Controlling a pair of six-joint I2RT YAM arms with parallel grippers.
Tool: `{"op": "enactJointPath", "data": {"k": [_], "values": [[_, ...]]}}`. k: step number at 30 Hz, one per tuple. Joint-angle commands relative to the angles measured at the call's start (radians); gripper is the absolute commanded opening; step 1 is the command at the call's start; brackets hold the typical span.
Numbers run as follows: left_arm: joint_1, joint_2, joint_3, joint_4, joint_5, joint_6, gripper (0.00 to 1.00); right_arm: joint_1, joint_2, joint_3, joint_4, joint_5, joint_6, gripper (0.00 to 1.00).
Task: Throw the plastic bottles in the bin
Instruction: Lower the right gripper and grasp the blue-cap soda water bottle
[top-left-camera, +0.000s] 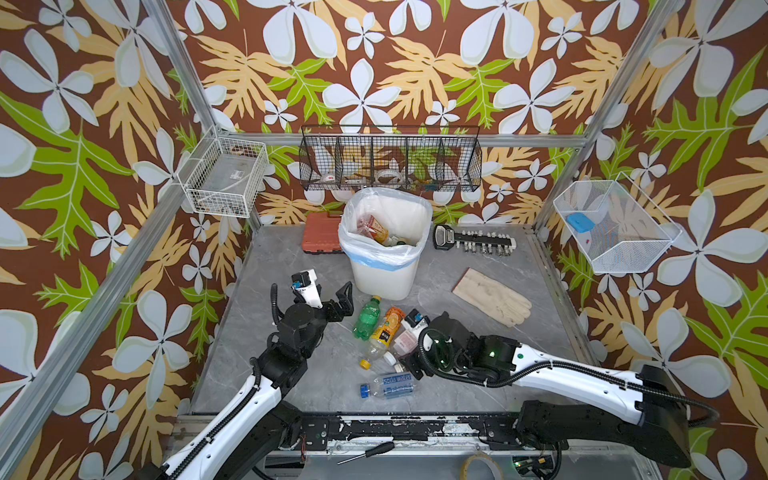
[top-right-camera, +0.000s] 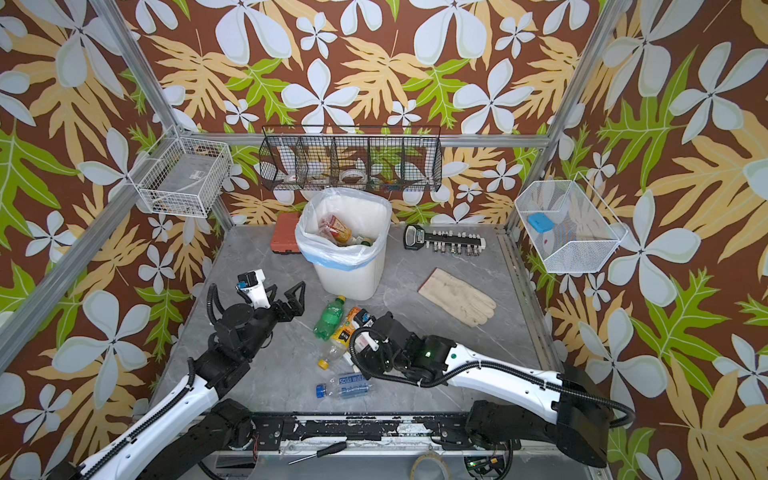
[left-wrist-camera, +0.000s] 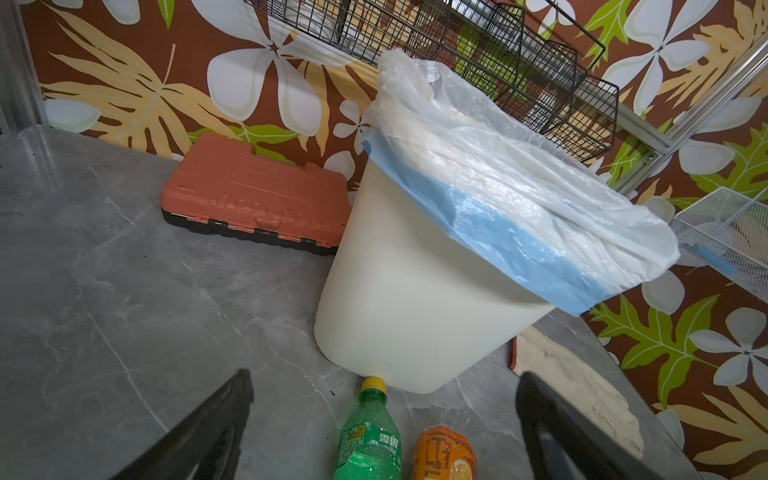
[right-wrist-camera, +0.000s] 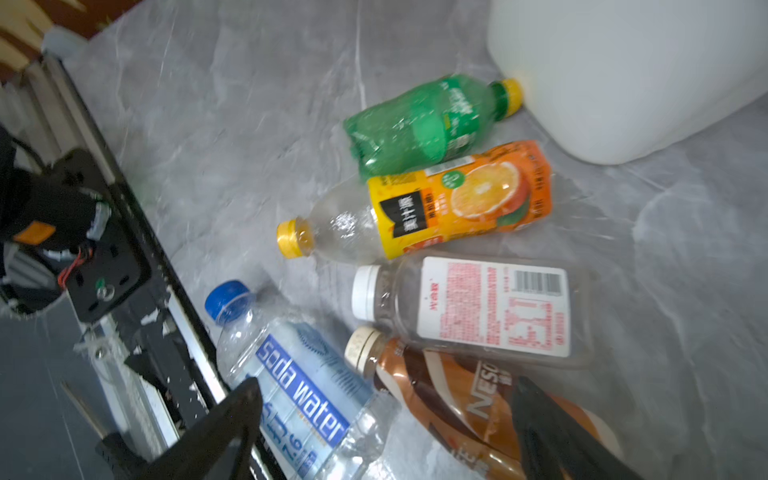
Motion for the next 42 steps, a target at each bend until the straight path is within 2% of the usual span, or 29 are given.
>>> {"op": "enactJointPath", "data": {"k": [1, 12, 15, 20, 25, 37, 42], "values": [[0.002, -0.02, 0.002, 0.005, -0.019, 0.0, 1.0, 0.062, 0.045, 0.005, 0.008, -0.071, -0.09, 0.91], [0.002, -0.067, -0.009, -0.021, -0.042, 0.008, 1.0, 0.11, 0.251, 0.096, -0.021, -0.077, -0.19, 0.85], [0.002, -0.068, -0.006, -0.027, -0.041, 0.006, 1.0, 0.113, 0.285, 0.115, -0.033, -0.096, -0.215, 0.8], [0.002, -0.074, -0.006, -0.034, -0.047, 0.009, 1.0, 0.132, 0.308, 0.115, -0.046, -0.131, -0.24, 0.76], [0.002, -0.073, -0.008, -0.033, -0.045, 0.008, 1.0, 0.147, 0.323, 0.104, -0.042, -0.141, -0.244, 0.76], [0.002, -0.074, -0.008, -0.035, -0.051, 0.008, 1.0, 0.147, 0.401, 0.118, -0.031, -0.086, -0.254, 0.76], [0.002, -0.075, -0.006, -0.04, -0.059, 0.009, 1.0, 0.147, 0.431, 0.127, -0.024, -0.066, -0.263, 0.71]]}}
